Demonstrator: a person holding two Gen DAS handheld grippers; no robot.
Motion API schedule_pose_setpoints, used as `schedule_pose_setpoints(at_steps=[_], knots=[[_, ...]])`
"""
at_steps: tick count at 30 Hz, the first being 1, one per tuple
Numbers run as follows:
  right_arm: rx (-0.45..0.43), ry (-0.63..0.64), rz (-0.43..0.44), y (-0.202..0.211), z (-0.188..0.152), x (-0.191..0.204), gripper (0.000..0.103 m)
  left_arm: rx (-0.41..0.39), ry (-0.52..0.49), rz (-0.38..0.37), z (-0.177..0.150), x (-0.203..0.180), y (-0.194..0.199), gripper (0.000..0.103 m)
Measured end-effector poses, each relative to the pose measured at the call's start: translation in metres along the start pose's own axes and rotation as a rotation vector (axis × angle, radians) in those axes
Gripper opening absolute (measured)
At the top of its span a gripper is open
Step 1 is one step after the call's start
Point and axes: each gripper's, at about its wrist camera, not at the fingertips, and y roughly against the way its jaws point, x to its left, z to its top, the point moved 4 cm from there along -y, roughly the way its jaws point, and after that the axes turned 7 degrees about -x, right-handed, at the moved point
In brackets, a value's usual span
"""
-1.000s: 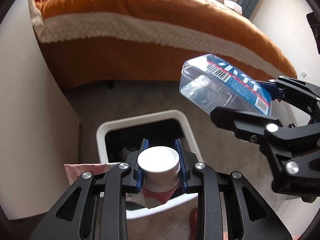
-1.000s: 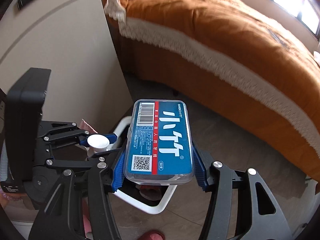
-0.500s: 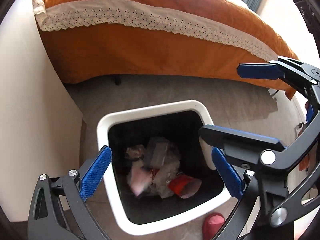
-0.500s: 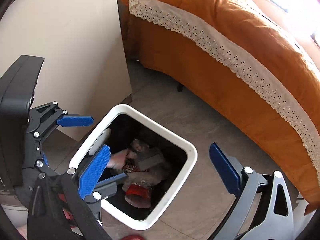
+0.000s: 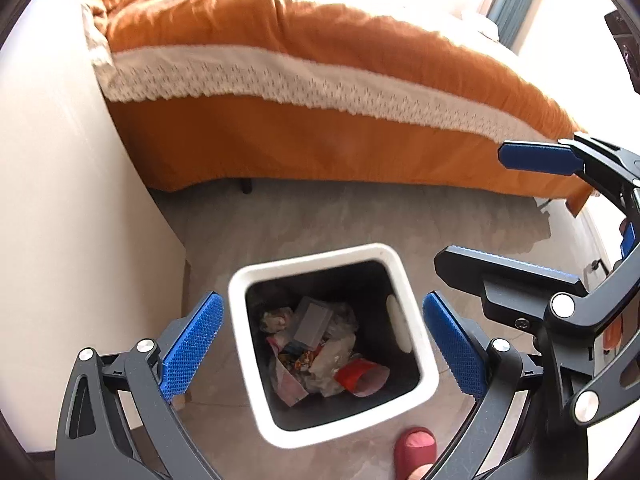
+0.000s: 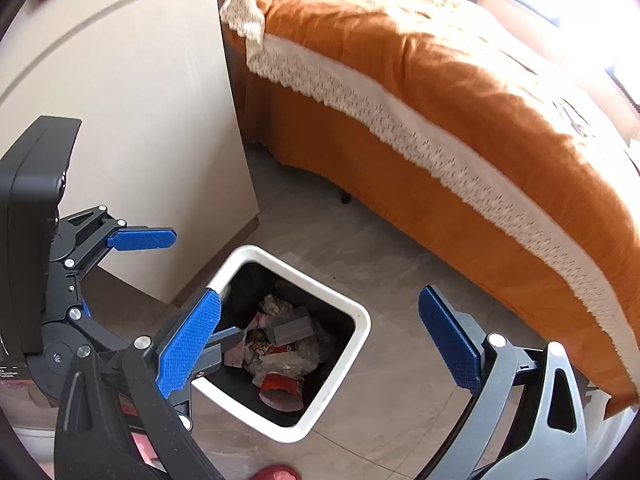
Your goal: Collect trash
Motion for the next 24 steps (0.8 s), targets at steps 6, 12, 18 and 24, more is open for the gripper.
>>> schedule_pose_setpoints(at_steps=[6, 12, 18, 24], knots=[[-0.084, -0.038, 0.009, 0.073, 0.051, 0.006, 0.099, -0.063, 0.043, 0.054, 0.043, 0.004, 0.086, 0.098], [-0.201, -0.047, 0.032, 0.163, 0.115, 0.027, 0.099, -0.152, 0.147, 0.113, 0.087, 0.014, 0.207, 0.098], [-0.331, -0.014, 0.091, 0.249, 0.179, 0.064, 0.099, -0.248, 0.187, 0.178, 0.120, 0.021, 0.320, 0.098], [-0.438, 0.070, 0.144, 0.313, 0.226, 0.114, 0.099, -0.335, 0.174, 0.278, 0.136, 0.036, 0.417, 0.098]])
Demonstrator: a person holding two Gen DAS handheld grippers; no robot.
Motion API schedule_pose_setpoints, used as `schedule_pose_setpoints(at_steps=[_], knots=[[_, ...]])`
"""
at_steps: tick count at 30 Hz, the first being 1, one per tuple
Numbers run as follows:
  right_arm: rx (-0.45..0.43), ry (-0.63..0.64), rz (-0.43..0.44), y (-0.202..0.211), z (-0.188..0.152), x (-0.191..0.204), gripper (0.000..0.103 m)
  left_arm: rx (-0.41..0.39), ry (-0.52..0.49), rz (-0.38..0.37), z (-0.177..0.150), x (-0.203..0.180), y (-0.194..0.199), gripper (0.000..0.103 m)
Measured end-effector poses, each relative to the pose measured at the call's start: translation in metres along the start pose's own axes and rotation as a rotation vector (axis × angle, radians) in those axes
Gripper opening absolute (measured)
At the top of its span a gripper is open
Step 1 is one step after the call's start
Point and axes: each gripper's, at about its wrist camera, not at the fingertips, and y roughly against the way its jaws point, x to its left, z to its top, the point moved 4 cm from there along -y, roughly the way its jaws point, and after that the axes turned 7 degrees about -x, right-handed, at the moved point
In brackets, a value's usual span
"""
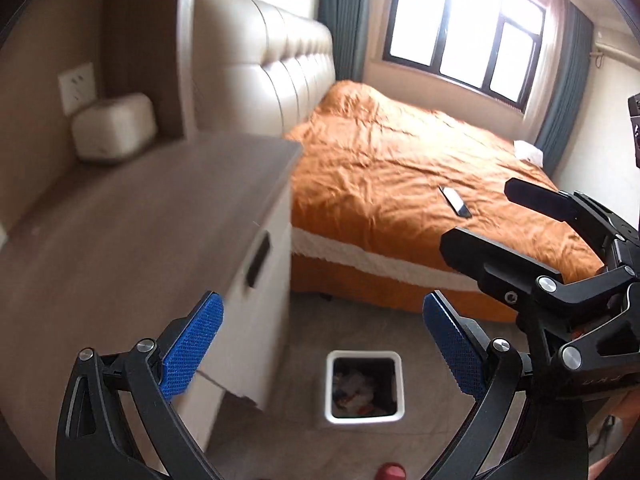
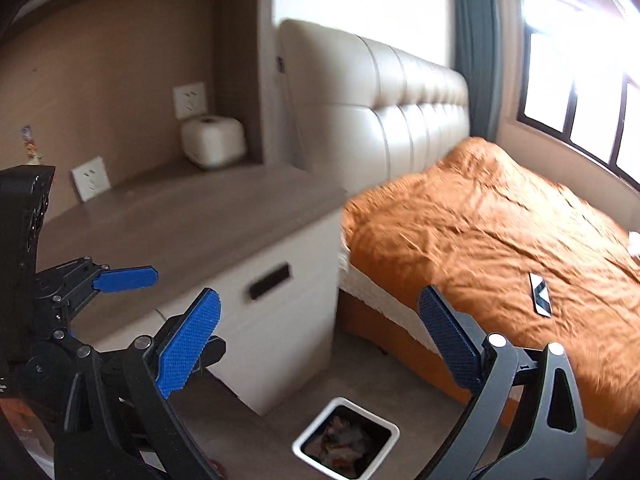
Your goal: Collect trash
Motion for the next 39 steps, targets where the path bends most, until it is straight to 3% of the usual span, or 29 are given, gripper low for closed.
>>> schedule_pose_setpoints(at_steps=[8, 12, 24, 27, 32, 39], knots=[[-0.139, 0.051, 0.136, 0.030, 0.072, 0.081, 0.099, -0.098, 0.067, 0.198, 0.036, 0.070, 0.096, 0.098], [-0.158, 0.040, 0.217, 0.035, 0.095, 0.115, 0.099, -0.146, 0.075, 0.303, 0.049, 0.100, 0.142, 0.098], [-0.245, 0.082, 0.431, 0.072, 0.144, 0.167, 0.099, -0.170, 0.203, 0.573, 0.059, 0.126, 0.244, 0.098], [-0.265, 0.101, 0.438, 0.079, 0.149, 0.177, 0.099, -0.185, 0.225, 0.611, 0.056, 0.131, 0.260, 0.098], [-0.293, 0.126, 0.413, 0.089, 0.155, 0.201, 0.099, -0.215, 0.201, 0.613, 0.054, 0.148, 0.282, 0.098], [-0.314, 0.143, 0.344, 0.101, 0.162, 0.250, 0.099, -0.183, 0.177, 0.584, 0.050, 0.182, 0.307, 0.098]])
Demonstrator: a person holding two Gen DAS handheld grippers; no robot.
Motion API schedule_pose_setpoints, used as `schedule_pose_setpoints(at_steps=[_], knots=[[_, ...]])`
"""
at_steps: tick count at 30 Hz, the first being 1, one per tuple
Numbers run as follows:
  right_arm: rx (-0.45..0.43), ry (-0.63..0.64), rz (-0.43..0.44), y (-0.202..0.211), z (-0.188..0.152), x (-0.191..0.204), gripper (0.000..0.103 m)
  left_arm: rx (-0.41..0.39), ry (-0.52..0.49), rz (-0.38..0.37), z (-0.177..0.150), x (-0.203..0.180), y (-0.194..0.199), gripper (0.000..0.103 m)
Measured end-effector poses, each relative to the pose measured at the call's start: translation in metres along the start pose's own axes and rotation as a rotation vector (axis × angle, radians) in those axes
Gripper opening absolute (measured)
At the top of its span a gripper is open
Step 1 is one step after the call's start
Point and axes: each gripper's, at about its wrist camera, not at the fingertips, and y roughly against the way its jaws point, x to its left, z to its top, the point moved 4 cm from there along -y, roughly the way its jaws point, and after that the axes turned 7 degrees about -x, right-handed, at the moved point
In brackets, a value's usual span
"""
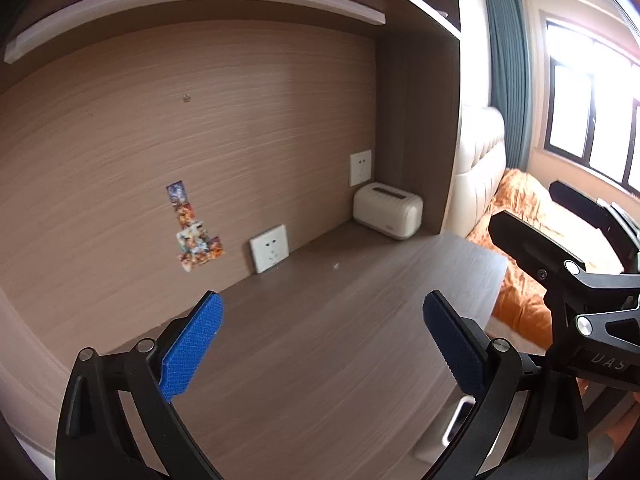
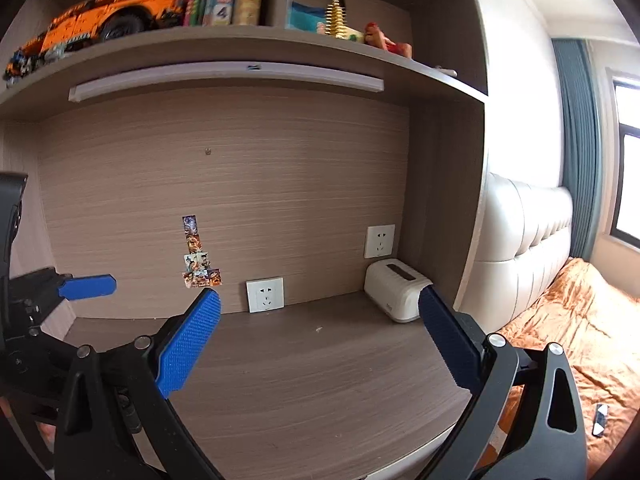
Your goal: Collect trash
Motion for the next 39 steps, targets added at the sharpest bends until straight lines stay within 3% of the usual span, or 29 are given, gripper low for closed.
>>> schedule_pose_setpoints(at_steps=[15, 39], knots=[[-0.018, 0.029, -0.093, -0.011, 0.012, 0.051, 0.099, -0.031, -0.023, -0.009, 0.006, 0.066, 0.000, 0.098], [-0.036, 0.010, -0.100, -0.008, 0.016, 0.068, 0.099, -0.050, -0.024, -0.013, 0.004, 0.079, 0.008, 0.098]])
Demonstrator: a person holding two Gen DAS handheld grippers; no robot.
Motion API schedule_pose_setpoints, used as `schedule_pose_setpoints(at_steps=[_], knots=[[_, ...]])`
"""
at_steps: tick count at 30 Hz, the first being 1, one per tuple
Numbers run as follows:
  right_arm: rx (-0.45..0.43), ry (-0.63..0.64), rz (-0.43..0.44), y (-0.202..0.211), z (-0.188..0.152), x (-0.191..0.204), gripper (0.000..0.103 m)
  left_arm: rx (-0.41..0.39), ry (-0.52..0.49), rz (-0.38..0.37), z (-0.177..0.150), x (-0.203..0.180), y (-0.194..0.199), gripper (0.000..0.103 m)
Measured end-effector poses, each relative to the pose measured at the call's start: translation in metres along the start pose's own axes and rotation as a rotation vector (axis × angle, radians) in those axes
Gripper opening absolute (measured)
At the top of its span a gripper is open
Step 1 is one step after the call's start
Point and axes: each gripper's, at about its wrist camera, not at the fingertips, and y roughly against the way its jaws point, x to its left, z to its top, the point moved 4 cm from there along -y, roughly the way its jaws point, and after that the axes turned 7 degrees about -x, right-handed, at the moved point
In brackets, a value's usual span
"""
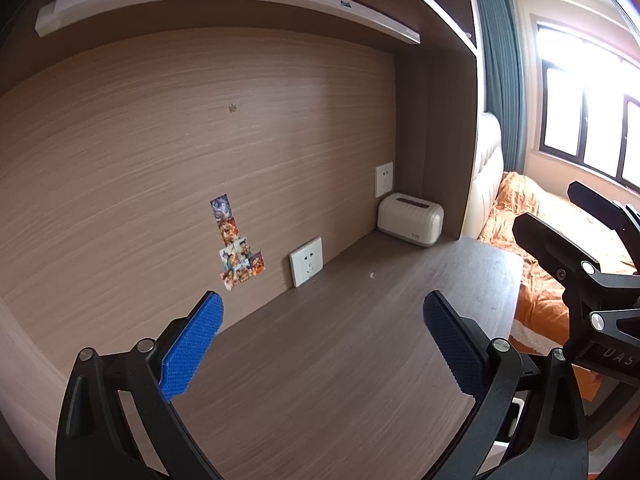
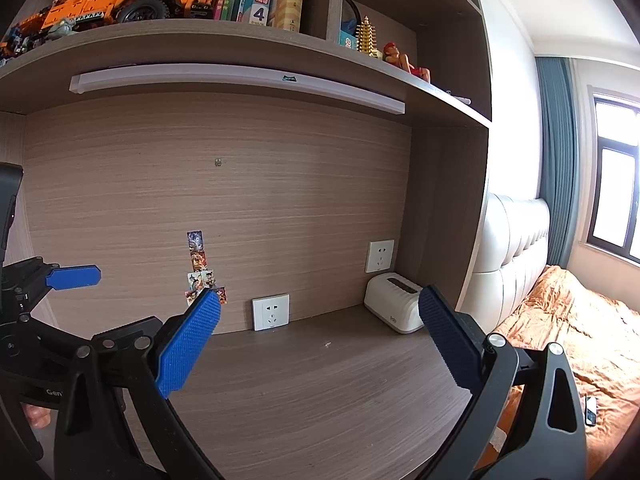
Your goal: Collect trash
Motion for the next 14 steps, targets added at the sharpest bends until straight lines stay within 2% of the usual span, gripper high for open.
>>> schedule_pose_setpoints(at_steps=[14], knots=[[0.010, -0.004, -0.004, 0.0042, -0.0037, -0.0030, 0.099, 0.037, 0.028, -0.038, -0.0053, 0.0006, -0.0059, 0.098]])
